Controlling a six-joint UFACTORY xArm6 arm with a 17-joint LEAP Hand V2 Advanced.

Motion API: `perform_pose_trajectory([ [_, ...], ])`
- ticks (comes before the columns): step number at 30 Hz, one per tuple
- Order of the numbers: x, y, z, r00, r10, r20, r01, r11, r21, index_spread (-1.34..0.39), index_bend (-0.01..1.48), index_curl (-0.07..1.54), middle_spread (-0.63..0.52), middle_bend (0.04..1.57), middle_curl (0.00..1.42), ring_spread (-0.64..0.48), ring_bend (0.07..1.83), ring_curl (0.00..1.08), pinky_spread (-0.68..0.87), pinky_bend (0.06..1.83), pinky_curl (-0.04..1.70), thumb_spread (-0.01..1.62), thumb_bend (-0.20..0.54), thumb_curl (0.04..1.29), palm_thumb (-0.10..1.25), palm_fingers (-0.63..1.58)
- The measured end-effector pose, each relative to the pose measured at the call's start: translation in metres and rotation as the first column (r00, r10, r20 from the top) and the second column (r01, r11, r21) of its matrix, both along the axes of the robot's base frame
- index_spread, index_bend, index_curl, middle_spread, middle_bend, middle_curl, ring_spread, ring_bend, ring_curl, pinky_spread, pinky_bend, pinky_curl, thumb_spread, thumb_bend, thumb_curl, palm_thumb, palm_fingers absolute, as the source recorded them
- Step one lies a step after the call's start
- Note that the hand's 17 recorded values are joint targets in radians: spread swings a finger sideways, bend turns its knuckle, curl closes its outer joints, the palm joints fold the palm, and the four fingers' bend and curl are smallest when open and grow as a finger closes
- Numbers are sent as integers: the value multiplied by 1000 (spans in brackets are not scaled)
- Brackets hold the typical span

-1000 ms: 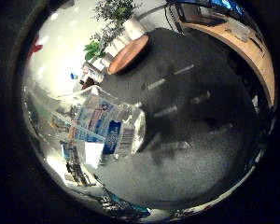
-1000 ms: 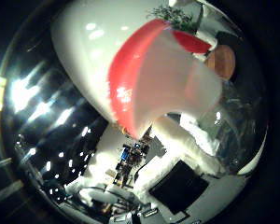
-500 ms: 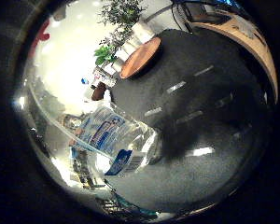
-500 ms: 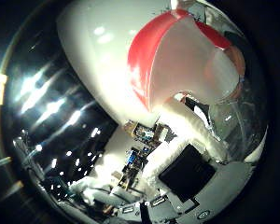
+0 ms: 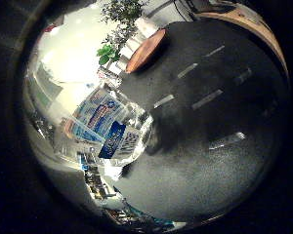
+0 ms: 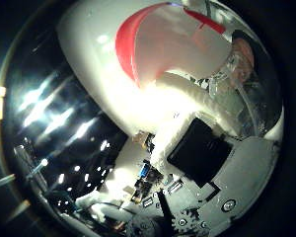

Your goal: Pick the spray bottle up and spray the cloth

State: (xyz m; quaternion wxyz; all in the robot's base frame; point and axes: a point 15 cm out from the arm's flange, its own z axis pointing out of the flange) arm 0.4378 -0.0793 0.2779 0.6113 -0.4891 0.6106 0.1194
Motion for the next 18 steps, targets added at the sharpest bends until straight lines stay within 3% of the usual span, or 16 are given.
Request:
perform_pose_trajectory([
  [18,-9,6,33,998,35,56,-37,999,28,-418,674,975,-266,1067,918,-252,1317,663,-302,1192,703,1271,-12,365,802,956],
])
